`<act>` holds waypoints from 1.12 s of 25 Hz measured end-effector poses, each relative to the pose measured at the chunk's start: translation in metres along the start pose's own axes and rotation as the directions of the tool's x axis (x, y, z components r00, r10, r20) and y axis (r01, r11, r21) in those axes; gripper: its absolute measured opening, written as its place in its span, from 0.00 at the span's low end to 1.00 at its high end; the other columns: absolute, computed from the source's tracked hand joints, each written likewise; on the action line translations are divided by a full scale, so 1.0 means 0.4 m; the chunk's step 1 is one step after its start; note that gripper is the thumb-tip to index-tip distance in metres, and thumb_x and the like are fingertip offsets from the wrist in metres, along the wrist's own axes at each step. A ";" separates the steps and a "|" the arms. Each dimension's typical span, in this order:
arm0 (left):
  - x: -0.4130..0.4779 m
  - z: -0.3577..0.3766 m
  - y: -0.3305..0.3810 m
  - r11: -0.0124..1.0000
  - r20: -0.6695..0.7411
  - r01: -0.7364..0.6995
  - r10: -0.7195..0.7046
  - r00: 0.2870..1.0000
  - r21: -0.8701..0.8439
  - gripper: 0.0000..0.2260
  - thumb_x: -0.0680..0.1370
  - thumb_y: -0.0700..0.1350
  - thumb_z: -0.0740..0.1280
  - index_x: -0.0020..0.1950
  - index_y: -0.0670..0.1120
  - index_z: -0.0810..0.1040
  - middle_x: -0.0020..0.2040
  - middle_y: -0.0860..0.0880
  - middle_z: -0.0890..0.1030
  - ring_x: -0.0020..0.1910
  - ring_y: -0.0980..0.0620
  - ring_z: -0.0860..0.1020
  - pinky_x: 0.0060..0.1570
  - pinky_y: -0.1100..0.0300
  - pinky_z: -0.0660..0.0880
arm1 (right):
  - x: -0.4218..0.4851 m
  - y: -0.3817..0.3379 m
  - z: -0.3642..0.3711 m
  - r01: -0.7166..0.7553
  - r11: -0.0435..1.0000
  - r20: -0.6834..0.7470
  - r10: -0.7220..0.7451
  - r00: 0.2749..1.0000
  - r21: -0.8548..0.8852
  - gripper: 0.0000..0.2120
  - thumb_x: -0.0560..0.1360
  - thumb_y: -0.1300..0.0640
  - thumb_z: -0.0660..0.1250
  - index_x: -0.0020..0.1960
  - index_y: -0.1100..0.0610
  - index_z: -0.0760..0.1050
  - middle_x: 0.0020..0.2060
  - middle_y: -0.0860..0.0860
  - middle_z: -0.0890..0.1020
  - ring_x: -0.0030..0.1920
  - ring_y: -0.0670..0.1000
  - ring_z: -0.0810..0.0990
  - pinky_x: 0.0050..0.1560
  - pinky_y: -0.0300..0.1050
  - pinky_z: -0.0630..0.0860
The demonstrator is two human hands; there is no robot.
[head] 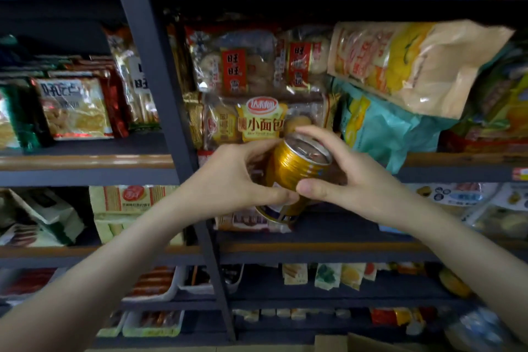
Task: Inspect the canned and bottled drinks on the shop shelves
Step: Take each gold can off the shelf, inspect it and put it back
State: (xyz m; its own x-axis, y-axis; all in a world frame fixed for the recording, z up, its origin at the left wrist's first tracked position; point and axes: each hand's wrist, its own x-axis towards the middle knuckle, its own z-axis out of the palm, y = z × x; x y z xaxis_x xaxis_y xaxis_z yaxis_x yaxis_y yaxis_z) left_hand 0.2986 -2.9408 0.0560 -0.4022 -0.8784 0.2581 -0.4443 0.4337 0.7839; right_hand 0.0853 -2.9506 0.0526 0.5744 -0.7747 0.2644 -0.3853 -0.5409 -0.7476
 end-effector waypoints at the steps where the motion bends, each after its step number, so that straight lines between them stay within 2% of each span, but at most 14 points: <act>1: 0.013 -0.026 0.038 0.996 -0.061 -0.061 0.065 0.996 0.072 0.31 0.66 0.49 0.78 0.67 0.57 0.73 0.53 0.62 0.82 0.55 0.66 0.78 0.57 0.67 0.75 | 0.020 -0.045 -0.033 0.024 0.990 -0.049 -0.031 0.998 -0.138 0.35 0.66 0.32 0.66 0.69 0.36 0.58 0.62 0.33 0.71 0.62 0.35 0.72 0.59 0.35 0.72; 3: 0.036 -0.073 0.112 0.956 -0.157 -0.190 0.227 0.961 0.222 0.33 0.65 0.56 0.76 0.69 0.56 0.71 0.55 0.64 0.79 0.55 0.68 0.78 0.54 0.72 0.74 | 0.052 -0.132 -0.095 0.075 0.939 -0.140 -0.128 0.982 -0.335 0.38 0.62 0.27 0.65 0.67 0.35 0.58 0.61 0.33 0.69 0.59 0.35 0.72 0.56 0.34 0.71; 5: 0.061 -0.108 0.178 0.873 -0.213 -0.293 0.395 0.894 0.390 0.35 0.65 0.62 0.72 0.70 0.52 0.72 0.54 0.62 0.80 0.53 0.67 0.78 0.52 0.72 0.75 | 0.079 -0.210 -0.155 0.125 0.887 -0.193 -0.231 0.954 -0.445 0.35 0.59 0.26 0.65 0.62 0.34 0.60 0.56 0.33 0.69 0.56 0.34 0.71 0.51 0.32 0.70; 8: 0.091 -0.140 0.258 0.750 -0.305 -0.337 0.573 0.761 0.569 0.32 0.67 0.63 0.70 0.68 0.53 0.72 0.51 0.61 0.80 0.52 0.65 0.78 0.51 0.73 0.74 | 0.108 -0.309 -0.247 0.201 0.840 -0.176 -0.327 0.928 -0.504 0.30 0.61 0.27 0.66 0.60 0.34 0.63 0.54 0.34 0.70 0.55 0.34 0.71 0.47 0.32 0.73; 11: 0.131 -0.182 0.328 0.669 -0.381 -0.326 0.684 0.622 0.668 0.32 0.68 0.65 0.68 0.69 0.54 0.70 0.54 0.61 0.78 0.54 0.63 0.76 0.52 0.69 0.75 | 0.146 -0.386 -0.343 0.331 0.815 -0.152 -0.447 0.882 -0.477 0.29 0.62 0.33 0.69 0.62 0.37 0.68 0.56 0.38 0.75 0.57 0.39 0.76 0.54 0.36 0.75; 12: 0.147 -0.202 0.346 0.676 -0.375 -0.348 0.683 0.627 0.649 0.32 0.68 0.66 0.68 0.69 0.55 0.68 0.56 0.61 0.77 0.54 0.63 0.76 0.52 0.68 0.75 | 0.161 -0.402 -0.373 0.375 0.826 -0.131 -0.465 0.876 -0.421 0.29 0.63 0.37 0.71 0.63 0.39 0.69 0.56 0.39 0.77 0.58 0.41 0.77 0.55 0.40 0.77; 15: 0.196 -0.273 0.379 0.854 -0.240 -0.398 0.486 0.840 0.335 0.32 0.67 0.64 0.69 0.69 0.57 0.68 0.58 0.59 0.79 0.55 0.64 0.78 0.55 0.62 0.77 | 0.204 -0.415 -0.443 0.463 0.856 -0.062 -0.488 0.871 -0.229 0.30 0.65 0.48 0.77 0.65 0.44 0.71 0.59 0.43 0.78 0.61 0.45 0.77 0.57 0.44 0.77; 16: 0.212 -0.291 0.382 0.888 -0.204 -0.374 0.431 0.879 0.267 0.32 0.67 0.62 0.72 0.69 0.56 0.69 0.57 0.57 0.80 0.55 0.62 0.79 0.56 0.58 0.78 | 0.215 -0.417 -0.462 0.463 0.865 -0.041 -0.479 0.877 -0.191 0.29 0.66 0.52 0.76 0.65 0.45 0.71 0.61 0.44 0.77 0.63 0.46 0.76 0.58 0.43 0.77; 18: 0.242 -0.304 0.391 0.896 -0.248 -0.309 0.394 0.885 0.319 0.31 0.68 0.57 0.76 0.68 0.54 0.71 0.55 0.55 0.82 0.53 0.60 0.81 0.56 0.55 0.78 | 0.241 -0.424 -0.494 0.421 0.886 0.026 -0.424 0.905 -0.196 0.28 0.68 0.55 0.72 0.66 0.42 0.69 0.63 0.42 0.76 0.64 0.44 0.75 0.58 0.40 0.75; 20: 0.269 -0.295 0.401 0.857 -0.374 -0.227 0.420 0.827 0.462 0.30 0.68 0.57 0.76 0.67 0.53 0.72 0.55 0.55 0.81 0.52 0.59 0.80 0.56 0.56 0.77 | 0.272 -0.429 -0.517 0.337 0.914 0.047 -0.335 0.941 -0.224 0.25 0.69 0.50 0.70 0.64 0.38 0.69 0.61 0.40 0.76 0.62 0.42 0.76 0.56 0.39 0.75; 23: 0.310 -0.272 0.407 0.787 -0.475 -0.119 0.477 0.739 0.605 0.29 0.68 0.58 0.75 0.66 0.53 0.72 0.56 0.54 0.80 0.53 0.56 0.77 0.52 0.62 0.73 | 0.330 -0.434 -0.537 0.198 0.951 -0.077 -0.222 0.972 -0.239 0.24 0.64 0.38 0.73 0.58 0.43 0.75 0.54 0.45 0.80 0.56 0.47 0.80 0.55 0.43 0.78; 24: 0.324 -0.270 0.408 0.783 -0.488 -0.101 0.477 0.731 0.613 0.29 0.69 0.59 0.74 0.66 0.53 0.72 0.56 0.54 0.79 0.54 0.55 0.77 0.50 0.64 0.70 | 0.349 -0.434 -0.544 0.171 0.950 -0.100 -0.203 0.974 -0.263 0.25 0.64 0.39 0.73 0.57 0.47 0.76 0.53 0.48 0.81 0.54 0.49 0.81 0.53 0.43 0.78; 26: 0.356 -0.275 0.402 0.783 -0.482 -0.083 0.458 0.747 0.616 0.30 0.70 0.59 0.73 0.69 0.52 0.69 0.59 0.52 0.78 0.58 0.53 0.75 0.52 0.64 0.68 | 0.381 -0.440 -0.559 0.128 0.945 -0.109 -0.167 0.980 -0.301 0.23 0.66 0.44 0.71 0.58 0.52 0.76 0.52 0.50 0.81 0.53 0.49 0.80 0.49 0.39 0.78; 28: 0.375 -0.293 0.389 0.768 -0.418 -0.060 0.410 0.810 0.638 0.34 0.72 0.61 0.70 0.74 0.52 0.63 0.66 0.50 0.74 0.65 0.50 0.72 0.59 0.60 0.69 | 0.413 -0.435 -0.581 0.071 0.946 -0.128 -0.117 0.985 -0.315 0.21 0.71 0.48 0.71 0.62 0.52 0.74 0.52 0.47 0.78 0.53 0.47 0.77 0.47 0.37 0.75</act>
State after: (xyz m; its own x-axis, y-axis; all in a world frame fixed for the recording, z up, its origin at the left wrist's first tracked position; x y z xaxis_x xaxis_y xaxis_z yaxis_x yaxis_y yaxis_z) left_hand 0.2630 -3.0285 0.2829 -0.1738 -0.6178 0.7669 -0.8278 0.5135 0.2261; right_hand 0.0794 -3.0607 0.3680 0.5186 -0.7417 0.4254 -0.5515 -0.6703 -0.4965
